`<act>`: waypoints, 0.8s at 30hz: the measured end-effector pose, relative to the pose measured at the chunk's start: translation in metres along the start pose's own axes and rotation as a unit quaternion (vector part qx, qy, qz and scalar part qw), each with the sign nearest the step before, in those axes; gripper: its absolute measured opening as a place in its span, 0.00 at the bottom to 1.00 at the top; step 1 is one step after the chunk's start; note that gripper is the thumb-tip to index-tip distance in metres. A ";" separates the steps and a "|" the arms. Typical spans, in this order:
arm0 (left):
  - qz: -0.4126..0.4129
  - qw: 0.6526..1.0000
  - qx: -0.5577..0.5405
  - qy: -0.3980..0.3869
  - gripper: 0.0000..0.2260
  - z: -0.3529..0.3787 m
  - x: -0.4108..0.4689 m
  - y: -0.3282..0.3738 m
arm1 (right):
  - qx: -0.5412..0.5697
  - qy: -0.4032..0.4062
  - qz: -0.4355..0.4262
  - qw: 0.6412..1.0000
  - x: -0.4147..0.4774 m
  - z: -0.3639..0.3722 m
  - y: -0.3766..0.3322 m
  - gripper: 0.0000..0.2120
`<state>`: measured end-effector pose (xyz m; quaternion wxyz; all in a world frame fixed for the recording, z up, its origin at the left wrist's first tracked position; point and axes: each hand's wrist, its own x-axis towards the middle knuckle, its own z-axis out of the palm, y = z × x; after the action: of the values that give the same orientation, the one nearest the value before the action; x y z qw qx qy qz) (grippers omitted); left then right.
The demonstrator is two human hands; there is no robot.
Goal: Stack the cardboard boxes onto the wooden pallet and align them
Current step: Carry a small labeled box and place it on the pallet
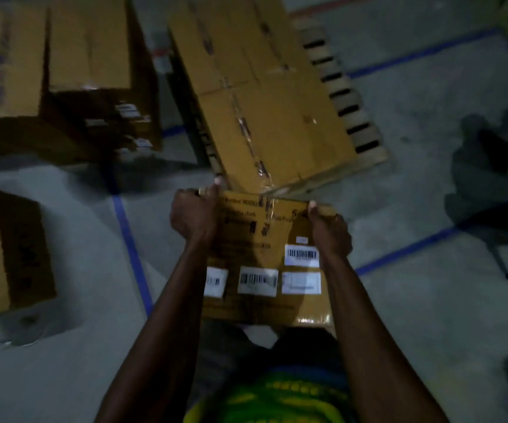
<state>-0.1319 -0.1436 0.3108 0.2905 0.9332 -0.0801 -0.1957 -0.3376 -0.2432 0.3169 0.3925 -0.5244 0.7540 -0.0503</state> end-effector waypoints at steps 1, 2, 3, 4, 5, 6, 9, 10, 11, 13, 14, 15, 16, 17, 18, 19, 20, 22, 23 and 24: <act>0.012 1.000 0.020 -0.006 0.27 0.015 -0.020 0.023 | 0.015 0.011 0.010 1.000 0.014 -0.024 0.012 0.34; 0.028 0.999 0.040 -0.011 0.28 0.034 -0.039 0.043 | 0.033 0.023 0.017 0.999 0.028 -0.048 0.025 0.35; 0.043 0.998 0.049 -0.017 0.29 0.051 -0.057 0.061 | 0.049 0.033 0.021 0.998 0.042 -0.071 0.038 0.34; 0.060 0.997 0.052 -0.023 0.30 0.068 -0.072 0.078 | 0.062 0.045 0.023 0.997 0.056 -0.093 0.049 0.34; 0.073 0.996 0.046 -0.033 0.31 0.084 -0.089 0.095 | 0.075 0.058 0.024 0.995 0.070 -0.115 0.061 0.34; 0.082 0.995 0.043 -0.044 0.31 0.100 -0.106 0.112 | 0.085 0.067 0.023 0.994 0.085 -0.137 0.071 0.34; 0.103 0.992 0.024 -0.066 0.30 0.140 -0.154 0.164 | 0.108 0.095 0.021 0.989 0.129 -0.199 0.093 0.34; 0.113 0.991 0.011 -0.070 0.30 0.153 -0.169 0.182 | 0.122 0.108 0.020 0.986 0.142 -0.218 0.098 0.35; 0.124 0.990 -0.004 -0.072 0.30 0.165 -0.183 0.198 | 0.138 0.122 0.019 0.983 0.155 -0.237 0.103 0.35; 0.138 0.987 -0.030 -0.080 0.29 0.186 -0.206 0.229 | 0.158 0.153 0.015 0.975 0.176 -0.270 0.108 0.36; 0.142 0.985 -0.036 -0.088 0.28 0.194 -0.216 0.243 | 0.161 0.170 0.015 0.972 0.185 -0.286 0.109 0.37; 0.145 0.984 -0.042 -0.096 0.27 0.202 -0.226 0.258 | 0.169 0.190 0.012 0.967 0.195 -0.301 0.108 0.37; 0.146 0.983 -0.049 -0.102 0.27 0.211 -0.233 0.274 | 0.182 0.209 0.012 0.961 0.206 -0.315 0.106 0.39; 0.147 0.982 -0.059 -0.104 0.27 0.221 -0.239 0.290 | 0.197 0.227 0.011 0.954 0.217 -0.330 0.103 0.40; 0.148 0.981 -0.069 -0.107 0.26 0.229 -0.242 0.306 | 0.208 0.240 0.012 0.948 0.231 -0.342 0.099 0.41; 0.151 0.979 -0.077 -0.112 0.26 0.239 -0.243 0.322 | 0.212 0.251 0.010 0.945 0.245 -0.354 0.095 0.41; 0.156 0.977 -0.083 -0.116 0.25 0.249 -0.244 0.337 | 0.212 0.257 0.010 0.943 0.260 -0.365 0.090 0.42; 0.165 0.974 -0.093 -0.122 0.26 0.270 -0.240 0.368 | 0.213 0.272 0.009 0.938 0.284 -0.385 0.077 0.43; 0.168 0.972 -0.104 -0.125 0.26 0.283 -0.236 0.384 | 0.208 0.279 0.007 0.937 0.296 -0.396 0.069 0.43; 0.170 0.970 -0.116 -0.127 0.27 0.293 -0.232 0.398 | 0.204 0.281 0.007 0.938 0.307 -0.405 0.061 0.42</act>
<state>-0.4781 -0.5580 0.3919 0.4134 0.8333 -0.2508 -0.2681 -0.6881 -0.6067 0.3995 0.2637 -0.3922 0.8106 -0.3458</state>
